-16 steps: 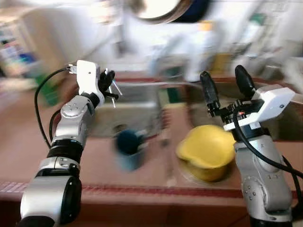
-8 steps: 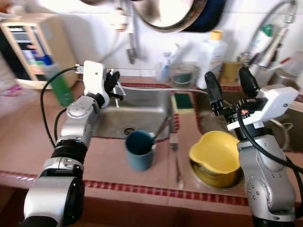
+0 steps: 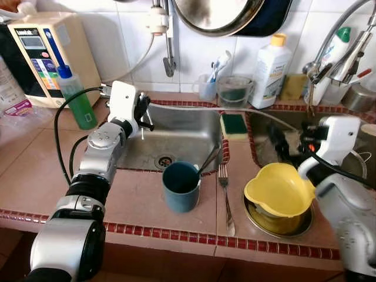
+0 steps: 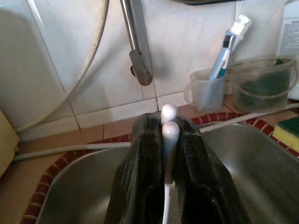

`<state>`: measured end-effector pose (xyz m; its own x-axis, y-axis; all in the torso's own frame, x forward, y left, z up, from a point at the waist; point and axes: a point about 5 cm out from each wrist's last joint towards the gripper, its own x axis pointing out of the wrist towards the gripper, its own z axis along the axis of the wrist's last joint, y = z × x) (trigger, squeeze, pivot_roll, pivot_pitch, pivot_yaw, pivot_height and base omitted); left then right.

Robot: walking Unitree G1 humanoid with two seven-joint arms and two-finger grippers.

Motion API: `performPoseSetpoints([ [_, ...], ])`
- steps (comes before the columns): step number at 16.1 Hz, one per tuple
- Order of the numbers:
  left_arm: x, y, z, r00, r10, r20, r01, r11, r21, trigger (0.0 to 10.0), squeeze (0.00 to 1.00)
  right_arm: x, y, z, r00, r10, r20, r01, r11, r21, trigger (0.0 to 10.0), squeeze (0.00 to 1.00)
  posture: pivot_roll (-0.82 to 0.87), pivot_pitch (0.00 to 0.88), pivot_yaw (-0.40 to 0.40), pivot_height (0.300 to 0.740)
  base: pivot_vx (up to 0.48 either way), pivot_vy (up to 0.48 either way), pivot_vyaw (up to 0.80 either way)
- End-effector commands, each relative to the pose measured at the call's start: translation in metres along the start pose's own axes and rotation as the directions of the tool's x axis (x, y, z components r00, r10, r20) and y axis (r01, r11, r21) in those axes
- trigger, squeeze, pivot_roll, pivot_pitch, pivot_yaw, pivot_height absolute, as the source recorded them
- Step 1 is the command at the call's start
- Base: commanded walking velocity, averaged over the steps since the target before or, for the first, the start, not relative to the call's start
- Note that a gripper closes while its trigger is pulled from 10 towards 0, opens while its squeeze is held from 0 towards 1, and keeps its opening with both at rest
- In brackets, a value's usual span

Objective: Kitchen organization

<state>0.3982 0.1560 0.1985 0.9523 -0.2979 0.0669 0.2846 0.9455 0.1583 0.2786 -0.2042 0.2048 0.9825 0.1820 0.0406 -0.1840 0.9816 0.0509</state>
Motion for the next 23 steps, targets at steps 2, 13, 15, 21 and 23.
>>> performPoseSetpoints([
  [2,0.002,0.001,0.001,1.0,0.014,-0.008,-0.014,1.0,0.011,10.0,0.0,-0.007,-0.002,0.011,0.997,0.059,-0.043,-0.062,0.995,-0.084,10.0,0.0,-0.26,0.035,0.076,0.74,0.0,0.0,0.0],
  [13,0.001,-0.021,-0.028,0.992,0.011,-0.122,-0.004,0.999,0.051,10.0,0.0,-0.043,0.027,0.016,0.863,0.465,-0.2,-0.486,0.872,-0.069,10.0,0.0,-0.29,0.085,0.056,0.74,0.0,0.0,0.0],
  [15,0.004,-0.024,-0.027,0.992,0.005,-0.124,0.0,0.999,0.037,10.0,0.0,-0.047,0.028,0.019,0.854,0.479,-0.203,-0.499,0.865,-0.057,10.0,0.0,-0.3,0.099,0.055,0.74,0.0,0.0,0.0],
  [21,0.012,-0.027,-0.017,0.993,-0.004,-0.117,0.006,1.0,0.02,10.0,0.0,-0.057,0.032,0.016,0.829,0.51,-0.231,-0.527,0.85,-0.016,10.0,0.0,-0.32,0.125,0.069,0.74,0.0,0.0,0.0],
  [23,0.014,-0.026,-0.013,0.994,0.0,-0.111,0.002,1.0,0.014,10.0,0.0,-0.059,0.034,0.015,0.822,0.519,-0.236,-0.537,0.843,-0.017,10.0,0.0,-0.32,0.134,0.073,0.74,0.0,0.0,0.0],
])
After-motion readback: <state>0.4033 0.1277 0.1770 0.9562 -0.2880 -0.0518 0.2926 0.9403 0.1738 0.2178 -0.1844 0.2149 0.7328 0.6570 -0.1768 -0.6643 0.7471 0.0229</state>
